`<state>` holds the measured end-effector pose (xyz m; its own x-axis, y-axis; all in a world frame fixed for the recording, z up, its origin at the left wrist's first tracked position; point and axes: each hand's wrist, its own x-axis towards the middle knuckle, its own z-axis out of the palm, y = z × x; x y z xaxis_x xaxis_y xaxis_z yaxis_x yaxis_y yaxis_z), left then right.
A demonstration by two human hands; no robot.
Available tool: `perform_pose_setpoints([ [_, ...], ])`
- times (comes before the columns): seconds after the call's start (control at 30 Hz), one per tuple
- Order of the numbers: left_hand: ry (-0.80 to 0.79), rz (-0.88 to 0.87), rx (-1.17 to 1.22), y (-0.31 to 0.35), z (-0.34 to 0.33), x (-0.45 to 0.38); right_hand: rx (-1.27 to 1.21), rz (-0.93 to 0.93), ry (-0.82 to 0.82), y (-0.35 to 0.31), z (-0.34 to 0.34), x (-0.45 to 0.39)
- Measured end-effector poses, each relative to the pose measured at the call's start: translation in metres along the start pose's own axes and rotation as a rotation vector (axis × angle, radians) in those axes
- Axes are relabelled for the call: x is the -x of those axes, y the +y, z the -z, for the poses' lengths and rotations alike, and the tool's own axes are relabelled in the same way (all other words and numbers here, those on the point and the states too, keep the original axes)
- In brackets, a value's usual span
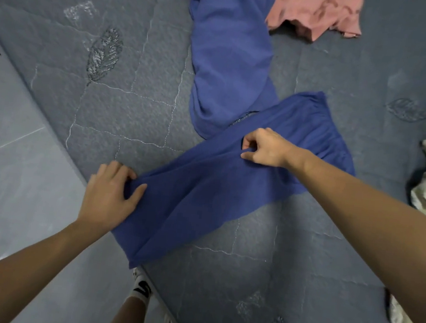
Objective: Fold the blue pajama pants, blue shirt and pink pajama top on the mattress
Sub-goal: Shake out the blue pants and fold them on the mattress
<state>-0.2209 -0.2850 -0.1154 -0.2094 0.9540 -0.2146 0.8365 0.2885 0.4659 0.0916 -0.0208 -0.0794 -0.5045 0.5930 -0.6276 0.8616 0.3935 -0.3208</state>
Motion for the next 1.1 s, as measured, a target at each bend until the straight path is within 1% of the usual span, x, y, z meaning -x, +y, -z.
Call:
perform_pose_setpoints([
  [0.17, 0.011, -0.091, 0.129, 0.069, -0.030, -0.050, -0.008, 0.061, 0.084, 0.013, -0.006, -0.004],
  [0.3, -0.085, -0.133, 0.214, 0.133, -0.055, -0.086, -0.027, 0.099, 0.135, 0.024, -0.011, -0.004],
  [0.4, -0.099, -0.158, 0.200, 0.162, -0.070, -0.105, -0.066, 0.113, 0.128, 0.031, -0.005, 0.001],
  [0.53, -0.101, -0.178, 0.162, 0.169, -0.077, -0.119, -0.032, 0.147, 0.022, 0.049, 0.010, 0.013],
  [0.63, -0.080, -0.189, 0.180, 0.169, -0.076, -0.122, 0.032, 0.127, -0.052, 0.077, 0.020, 0.020],
  [0.7, -0.068, -0.186, 0.184, 0.168, -0.074, -0.121, 0.028, 0.107, -0.067, 0.094, 0.024, 0.023],
  [0.77, -0.086, -0.234, 0.164, 0.175, -0.075, -0.120, -0.002, 0.102, -0.054, 0.109, 0.031, 0.025],
  [0.83, -0.137, -0.276, 0.114, 0.182, -0.077, -0.116, -0.032, 0.115, -0.017, 0.114, 0.032, 0.024],
  [0.93, -0.206, -0.227, 0.036, 0.193, -0.083, -0.122, -0.029, 0.144, 0.079, 0.115, 0.032, 0.021],
  [1.0, -0.240, -0.199, 0.027, 0.194, -0.082, -0.127, -0.039, 0.143, 0.117, 0.111, 0.031, 0.024],
  [1.1, -0.250, -0.203, 0.110, 0.191, -0.080, -0.134, -0.077, 0.112, 0.092, 0.116, 0.035, 0.033],
])
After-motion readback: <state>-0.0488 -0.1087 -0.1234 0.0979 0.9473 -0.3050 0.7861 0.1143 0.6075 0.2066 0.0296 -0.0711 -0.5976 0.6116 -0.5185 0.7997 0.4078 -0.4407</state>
